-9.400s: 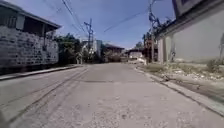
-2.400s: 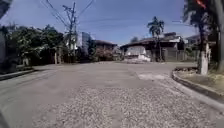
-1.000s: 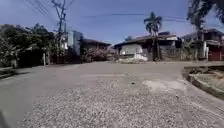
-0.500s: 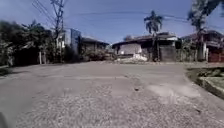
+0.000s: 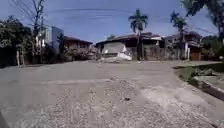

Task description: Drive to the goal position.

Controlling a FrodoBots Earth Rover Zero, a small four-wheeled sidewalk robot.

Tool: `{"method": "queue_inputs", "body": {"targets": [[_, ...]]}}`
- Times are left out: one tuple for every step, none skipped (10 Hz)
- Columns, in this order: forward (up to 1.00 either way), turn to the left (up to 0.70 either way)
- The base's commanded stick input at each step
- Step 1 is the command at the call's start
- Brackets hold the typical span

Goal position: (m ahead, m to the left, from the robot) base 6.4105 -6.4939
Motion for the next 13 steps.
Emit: {"method": "queue_inputs", "body": {"targets": [[1.00, 0.00], [1.00, 0.00], [1.00, 0.00], [1.00, 0.00], [1.00, 0.00], [1.00, 0.00], [1.00, 0.00], [1.00, -0.03], [1.00, -0.11], [1.00, -0.20], [1.00, -0.28], [1.00, -0.36], [1.00, -0.40]]}}
